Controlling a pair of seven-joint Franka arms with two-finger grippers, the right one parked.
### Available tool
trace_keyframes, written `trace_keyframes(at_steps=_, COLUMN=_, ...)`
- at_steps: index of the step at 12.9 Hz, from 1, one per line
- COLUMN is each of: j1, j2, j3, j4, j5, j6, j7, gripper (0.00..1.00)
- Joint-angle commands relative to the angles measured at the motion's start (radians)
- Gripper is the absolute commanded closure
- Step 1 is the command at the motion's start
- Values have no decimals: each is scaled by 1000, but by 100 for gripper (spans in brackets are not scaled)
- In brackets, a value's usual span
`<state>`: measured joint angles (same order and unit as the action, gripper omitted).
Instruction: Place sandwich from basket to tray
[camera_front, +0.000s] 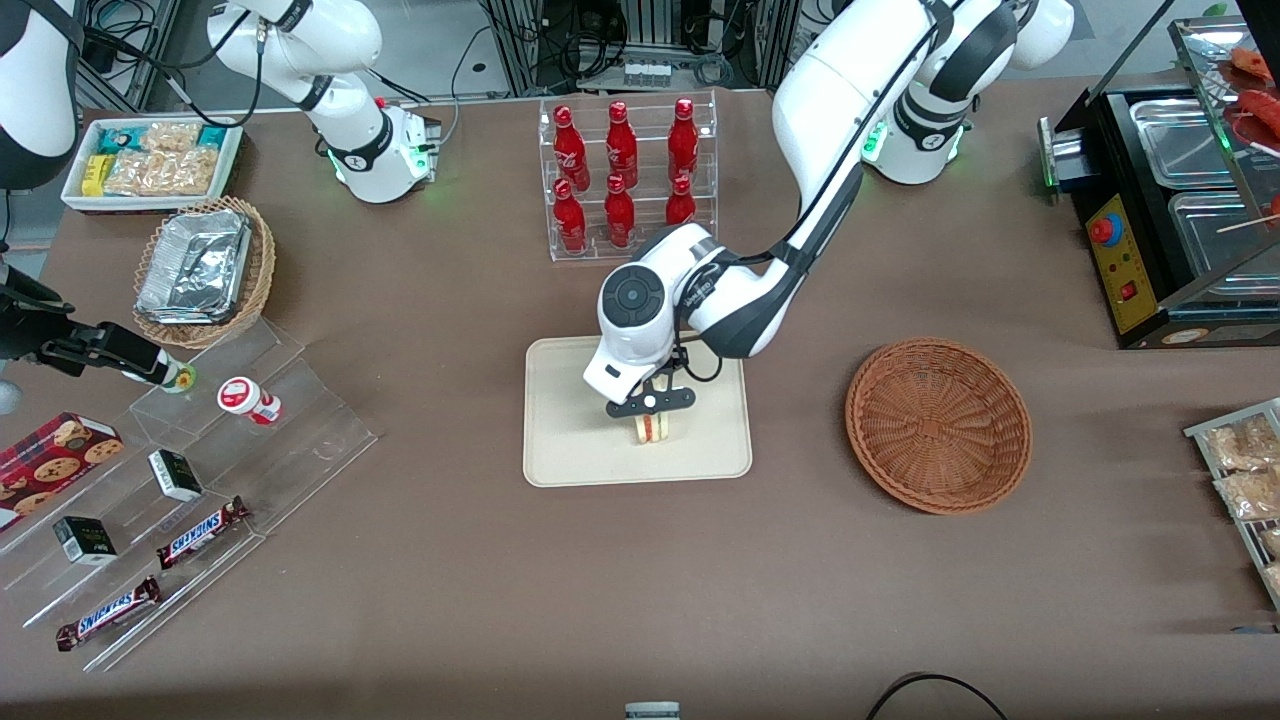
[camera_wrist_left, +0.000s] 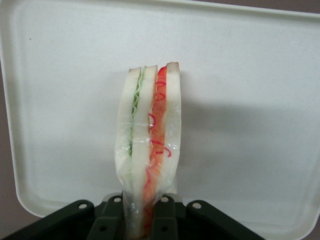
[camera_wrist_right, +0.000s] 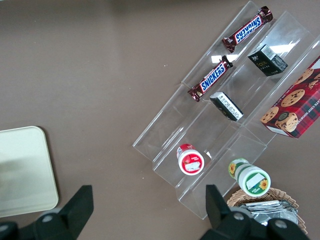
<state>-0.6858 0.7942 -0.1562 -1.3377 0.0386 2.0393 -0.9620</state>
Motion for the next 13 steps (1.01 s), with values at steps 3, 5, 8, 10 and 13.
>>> trace_keyframes(at_steps=3, j1=-26, j2=49, j3=14, j4=71, j5=23, j6=-30, j7=-61, gripper=100)
trace_keyframes(at_steps=5, j1=-27, j2=63, j3=14, j4=83, j5=23, j6=-28, j7=-64, gripper=88)
trace_keyframes(at_steps=8, j1=-34, j2=59, j3=15, j4=84, j5=26, j6=-27, j7=-66, gripper=0)
trace_keyframes(at_steps=10, j1=-32, j2=48, j3=15, j4=89, j5=24, j6=-30, j7=-66, gripper=0)
trace_keyframes(at_steps=13, j1=-26, j2=11, j3=15, j4=98, j5=21, j6=-37, j7=-83, gripper=0)
